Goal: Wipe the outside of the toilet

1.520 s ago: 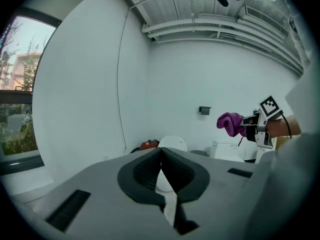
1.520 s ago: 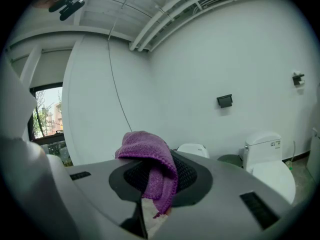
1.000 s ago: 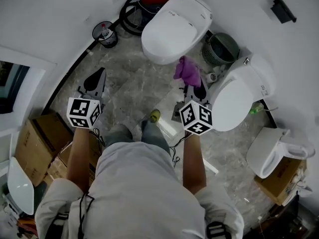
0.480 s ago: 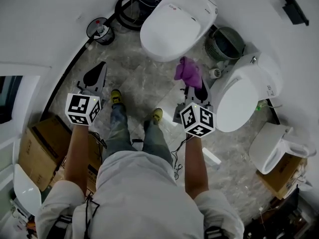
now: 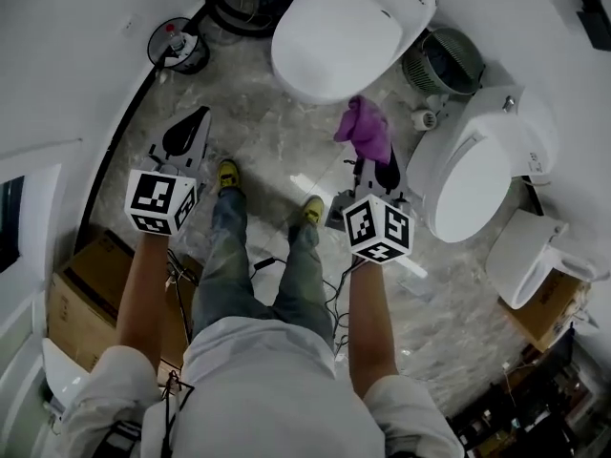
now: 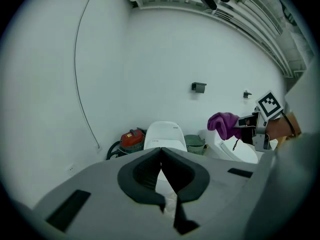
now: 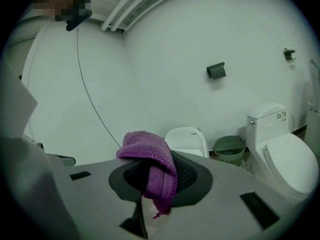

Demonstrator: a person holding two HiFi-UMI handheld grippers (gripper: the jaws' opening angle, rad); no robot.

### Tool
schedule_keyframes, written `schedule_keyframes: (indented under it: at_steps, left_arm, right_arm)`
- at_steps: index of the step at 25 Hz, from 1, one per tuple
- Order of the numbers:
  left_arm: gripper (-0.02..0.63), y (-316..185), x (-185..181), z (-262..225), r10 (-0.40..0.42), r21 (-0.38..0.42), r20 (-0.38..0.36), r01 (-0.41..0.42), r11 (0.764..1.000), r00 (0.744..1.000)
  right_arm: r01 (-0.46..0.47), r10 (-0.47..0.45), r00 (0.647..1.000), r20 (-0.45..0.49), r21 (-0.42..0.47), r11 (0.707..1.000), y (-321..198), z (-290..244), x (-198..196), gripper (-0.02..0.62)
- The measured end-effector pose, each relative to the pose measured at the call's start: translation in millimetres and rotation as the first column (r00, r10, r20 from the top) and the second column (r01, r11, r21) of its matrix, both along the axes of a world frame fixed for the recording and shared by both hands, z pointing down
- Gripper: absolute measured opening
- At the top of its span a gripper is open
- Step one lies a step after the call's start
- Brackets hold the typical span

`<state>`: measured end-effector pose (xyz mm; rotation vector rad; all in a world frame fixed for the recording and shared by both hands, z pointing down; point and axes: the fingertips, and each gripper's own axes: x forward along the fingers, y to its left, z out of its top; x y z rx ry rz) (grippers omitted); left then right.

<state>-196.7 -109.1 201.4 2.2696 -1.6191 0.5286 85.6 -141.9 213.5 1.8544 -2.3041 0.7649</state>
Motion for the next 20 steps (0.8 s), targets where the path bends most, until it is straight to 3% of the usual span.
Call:
schedule_keyframes:
  at_steps: [10,20]
  left_arm:
    - [0.017,-26,-40,111,0.011,-0.061,-0.027,-0.012,0.998,1.0]
    - [0.017,-52,-61,214,0.015,-0.059,-0.041,-0.018,0.998,0.999]
  right_arm:
    - [-0.039,0.039,0.999,-0.002,-0.061,0.997,-14,105,-39,0.092]
    - [-0.048,0.049,0.999,0.023,-0.059,0.997,-39,212,-77,0.092]
